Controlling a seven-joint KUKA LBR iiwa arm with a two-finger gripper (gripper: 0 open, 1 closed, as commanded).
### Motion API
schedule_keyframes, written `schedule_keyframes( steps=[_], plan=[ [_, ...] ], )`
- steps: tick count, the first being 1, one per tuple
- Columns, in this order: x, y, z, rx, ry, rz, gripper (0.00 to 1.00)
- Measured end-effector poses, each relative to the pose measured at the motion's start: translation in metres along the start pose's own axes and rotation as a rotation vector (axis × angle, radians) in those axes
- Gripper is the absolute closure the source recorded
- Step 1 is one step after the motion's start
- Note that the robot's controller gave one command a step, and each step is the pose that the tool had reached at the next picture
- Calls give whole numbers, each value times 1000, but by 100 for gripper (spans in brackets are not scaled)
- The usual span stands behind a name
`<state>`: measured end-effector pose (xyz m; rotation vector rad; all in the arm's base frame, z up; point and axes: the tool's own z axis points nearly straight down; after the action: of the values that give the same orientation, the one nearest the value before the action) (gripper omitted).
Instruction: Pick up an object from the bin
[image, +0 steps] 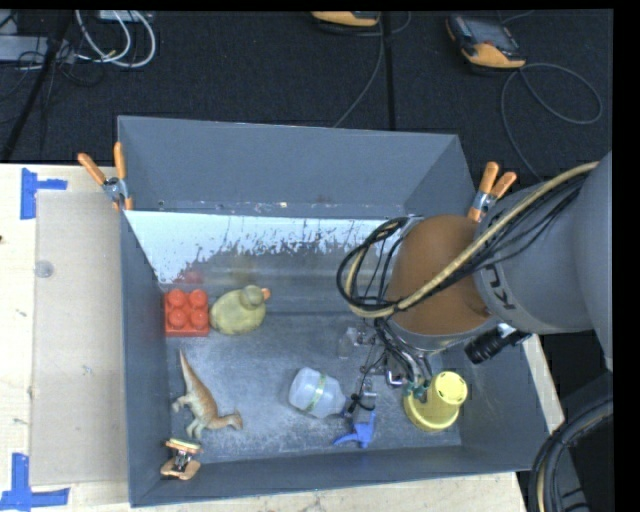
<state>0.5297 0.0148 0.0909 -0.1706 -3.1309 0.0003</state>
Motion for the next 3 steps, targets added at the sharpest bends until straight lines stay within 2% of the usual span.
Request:
schedule_keyframes(
  steps=[1,2,3],
  plan=[
    [26,19,-8,-1,4,85,0],
    [31,30,8,0,4,205,0],
    [28,-23,22,1,8,186,100]
  ],
)
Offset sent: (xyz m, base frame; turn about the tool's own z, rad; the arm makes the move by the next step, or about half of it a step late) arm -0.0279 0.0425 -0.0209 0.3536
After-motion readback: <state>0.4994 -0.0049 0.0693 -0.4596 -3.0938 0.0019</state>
